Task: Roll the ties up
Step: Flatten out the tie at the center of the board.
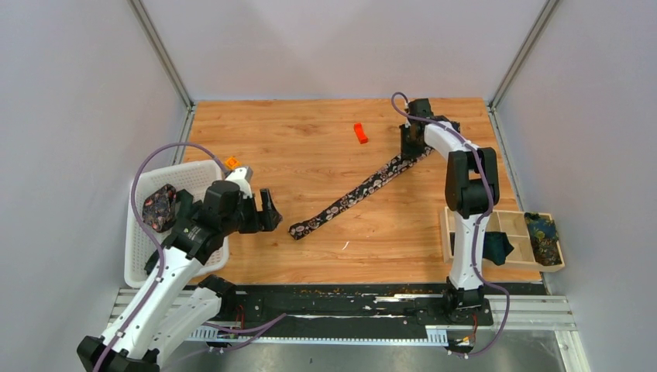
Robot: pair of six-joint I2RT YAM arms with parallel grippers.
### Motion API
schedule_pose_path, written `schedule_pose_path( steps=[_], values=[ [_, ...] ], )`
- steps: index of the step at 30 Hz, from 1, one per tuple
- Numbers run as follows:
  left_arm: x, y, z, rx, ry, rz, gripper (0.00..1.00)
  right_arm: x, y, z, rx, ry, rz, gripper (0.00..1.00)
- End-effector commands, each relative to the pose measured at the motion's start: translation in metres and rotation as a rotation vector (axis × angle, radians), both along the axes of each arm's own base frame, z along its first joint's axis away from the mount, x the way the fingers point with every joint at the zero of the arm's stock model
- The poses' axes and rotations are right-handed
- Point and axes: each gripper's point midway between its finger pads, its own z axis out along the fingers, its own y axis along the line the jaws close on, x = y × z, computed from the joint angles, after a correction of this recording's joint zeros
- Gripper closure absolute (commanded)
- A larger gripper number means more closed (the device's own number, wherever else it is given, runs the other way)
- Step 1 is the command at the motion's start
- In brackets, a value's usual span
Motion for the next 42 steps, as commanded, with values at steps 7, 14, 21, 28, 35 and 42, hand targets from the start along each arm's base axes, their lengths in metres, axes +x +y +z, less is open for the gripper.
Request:
schedule_pose_path(
  steps=[7,14,21,28,35,42],
  values=[
    [0.001,-0.011,-0.024,-0.075,0.037,0.027,0.10,-0.042,0.038,0.020,0.043,0.022,0.062,0.80],
    [0.005,-0.017,-0.039,-0.120,0.057,0.048,0.11,-0.042,0.029,0.055,0.002,-0.018,0.041,0.79],
    [0.003,-0.018,-0.041,-0.138,0.056,0.055,0.12,-0.056,0.023,0.064,-0.008,-0.023,0.004,0.78],
    [0.002,-0.016,-0.043,-0.123,0.056,0.051,0.13,-0.064,0.022,0.034,-0.008,0.032,-0.023,0.78],
    [0.000,-0.015,-0.047,-0.119,0.065,0.052,0.13,-0.062,0.035,0.022,0.063,0.043,-0.018,0.74],
    [-0.001,-0.014,-0.050,-0.112,0.067,0.049,0.13,-0.058,0.035,0.011,0.056,0.066,-0.035,0.74]
  ],
)
